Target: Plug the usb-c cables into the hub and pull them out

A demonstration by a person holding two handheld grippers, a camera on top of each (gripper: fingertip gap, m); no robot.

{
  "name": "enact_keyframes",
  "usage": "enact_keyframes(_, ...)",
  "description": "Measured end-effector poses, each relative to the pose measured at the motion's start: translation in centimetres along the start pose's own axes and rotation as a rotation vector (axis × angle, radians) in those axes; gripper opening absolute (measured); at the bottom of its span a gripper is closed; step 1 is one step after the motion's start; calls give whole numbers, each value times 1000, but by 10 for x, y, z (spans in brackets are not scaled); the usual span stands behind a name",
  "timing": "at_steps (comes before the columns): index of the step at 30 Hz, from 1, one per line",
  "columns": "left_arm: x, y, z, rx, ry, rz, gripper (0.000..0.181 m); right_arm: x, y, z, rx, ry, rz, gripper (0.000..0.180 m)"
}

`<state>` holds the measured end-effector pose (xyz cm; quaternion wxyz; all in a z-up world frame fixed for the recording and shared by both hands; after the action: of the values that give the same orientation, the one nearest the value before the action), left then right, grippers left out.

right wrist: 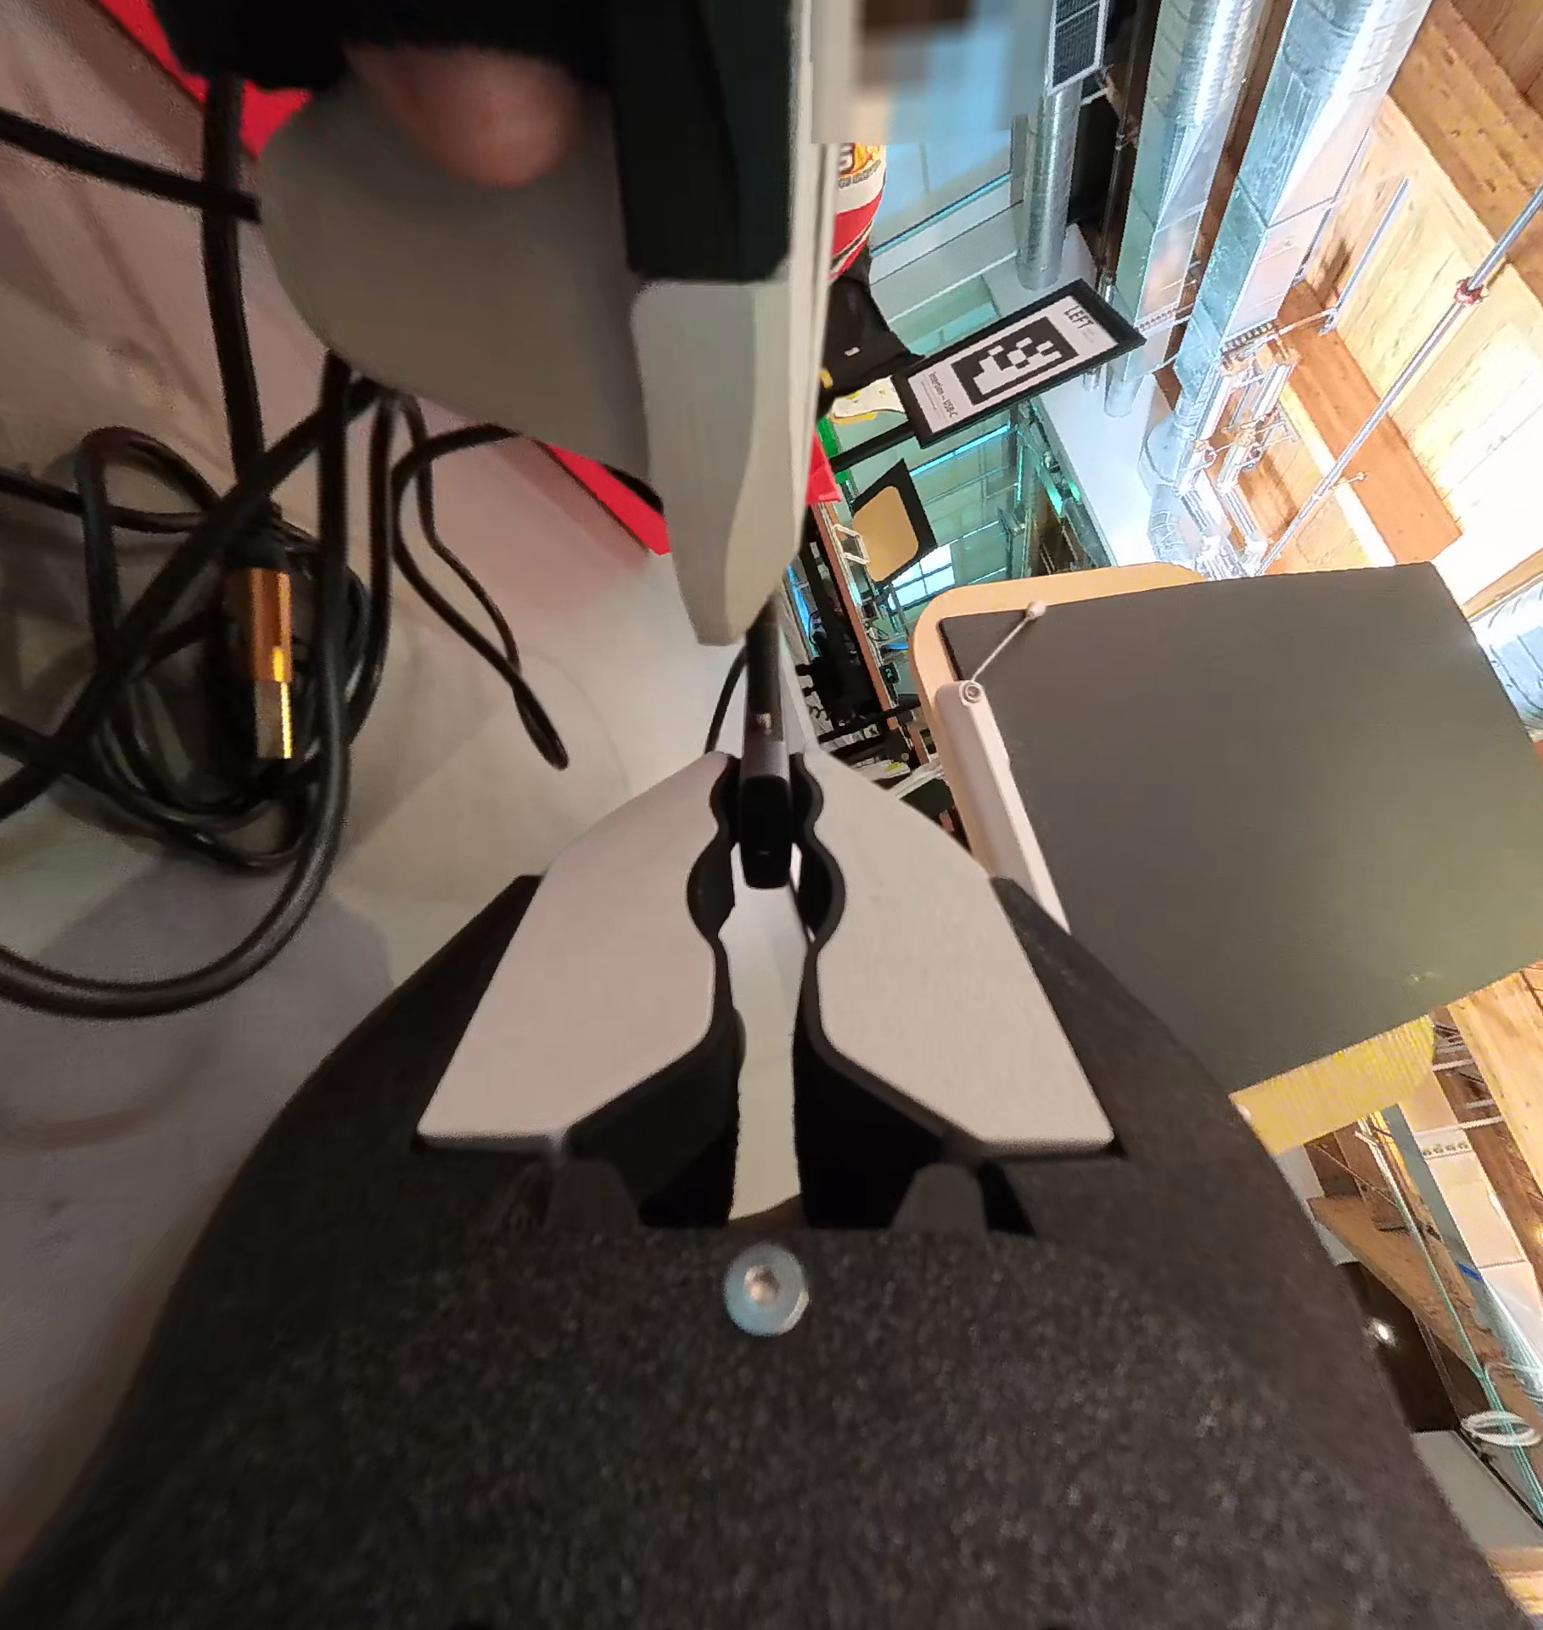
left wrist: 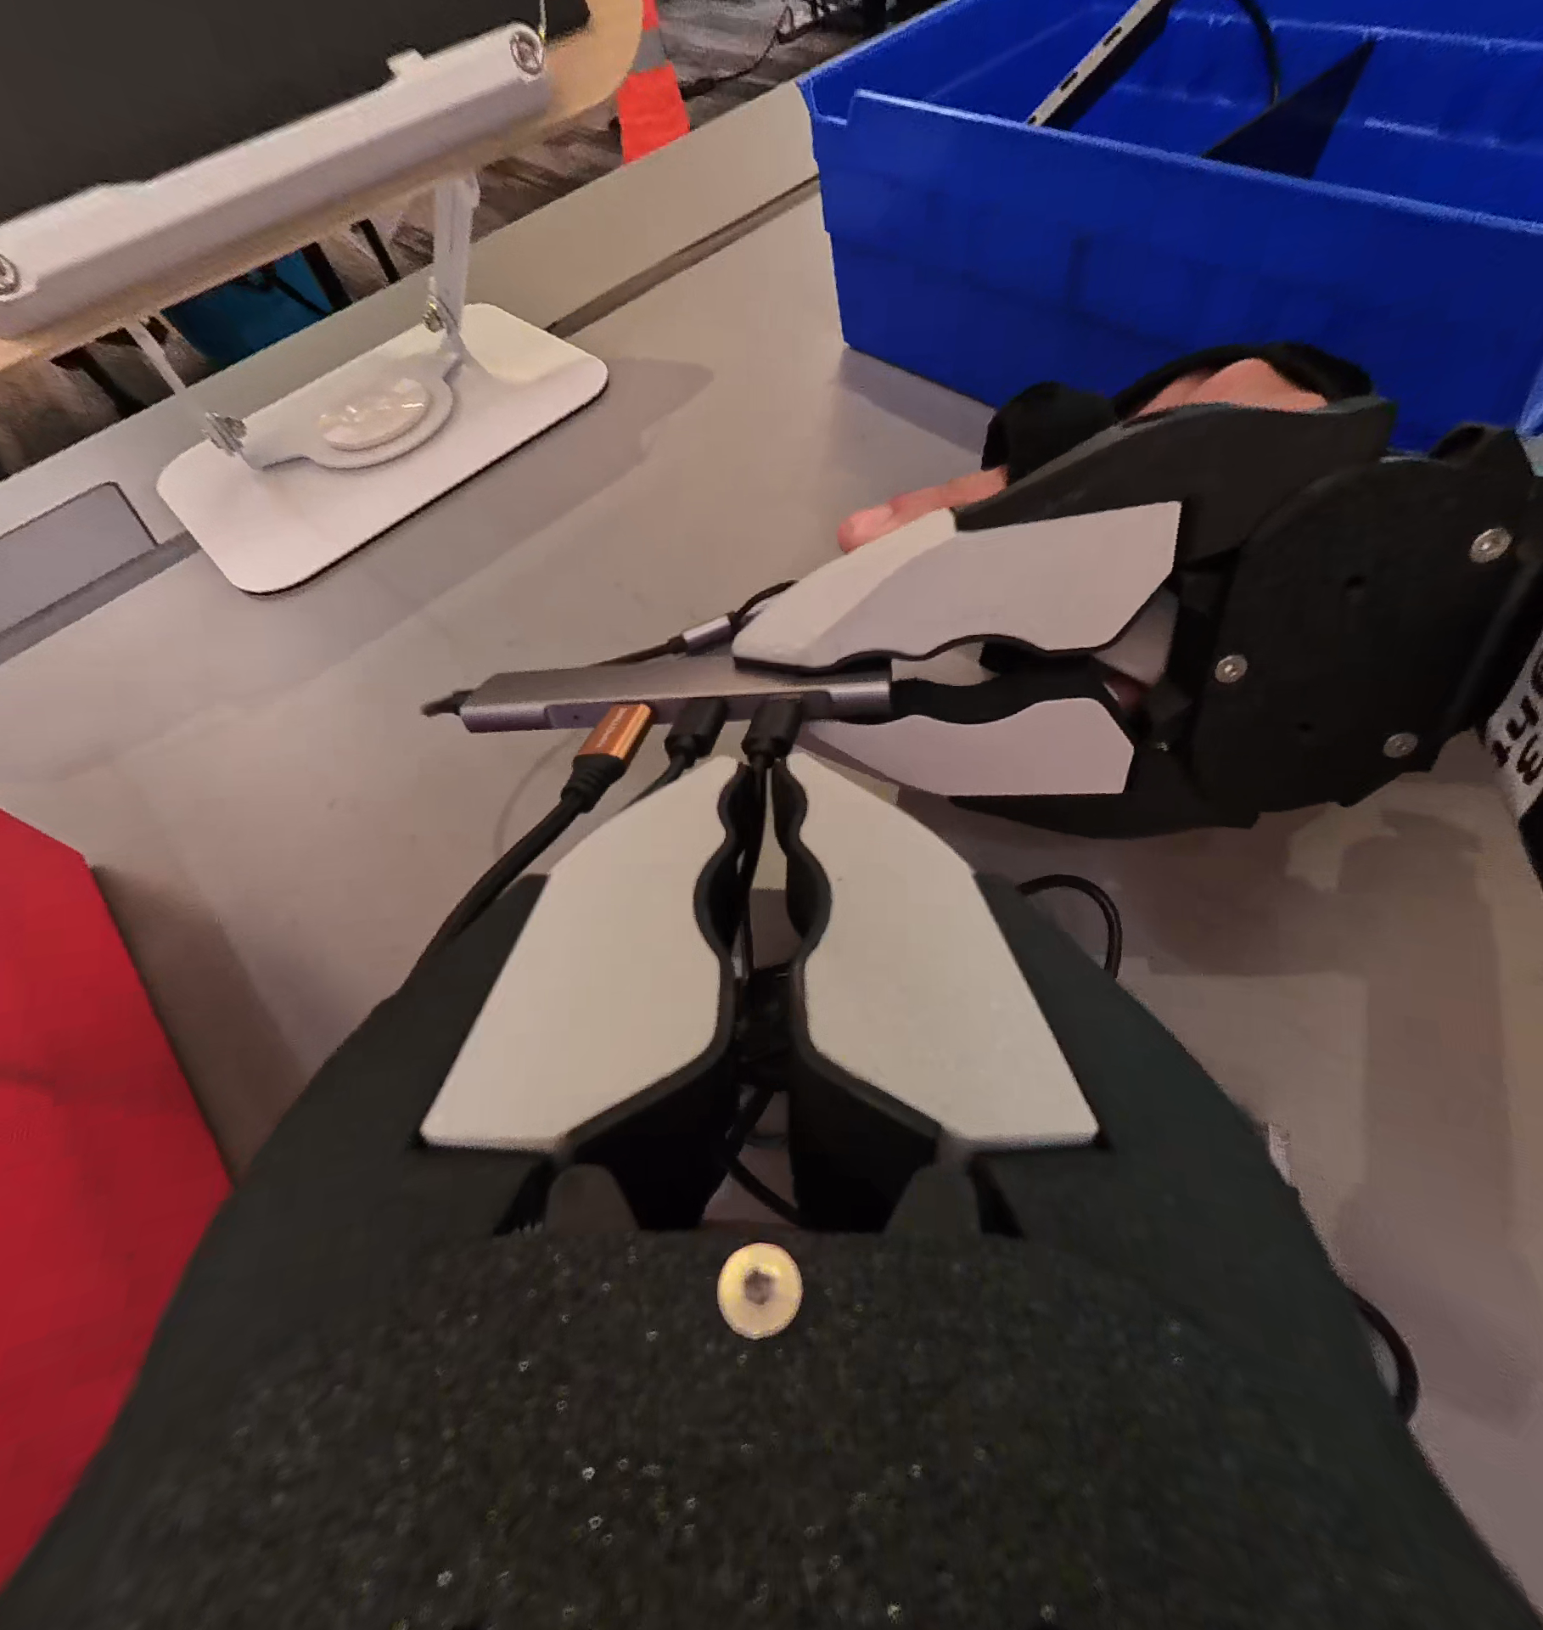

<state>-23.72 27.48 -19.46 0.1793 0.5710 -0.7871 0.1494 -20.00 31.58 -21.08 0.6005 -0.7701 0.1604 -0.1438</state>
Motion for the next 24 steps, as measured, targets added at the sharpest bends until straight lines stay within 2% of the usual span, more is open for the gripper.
enact_keyframes(14,-2,-3,1,32,-26,34,6,-1,5,0,-17,-11,-38,9)
enact_keyframes(19,-4,-3,7,-52,55,20,2,0,9,0,2,-12,-60,9)
enact_keyframes(24,-4,-2,9,-42,76,23,2,0,12,-1,28,7,-69,8)
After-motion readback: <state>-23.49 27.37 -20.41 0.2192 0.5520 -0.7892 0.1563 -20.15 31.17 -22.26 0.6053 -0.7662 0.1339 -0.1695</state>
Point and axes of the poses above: each gripper's, where its closed fingertips meet, x back along the fingers, z out of its underside, y = z × x across the jaws, the point moved 3 cm from there along x, back along the fingers, and after that the axes turned 11 degrees about x, right-handed, at the moved point
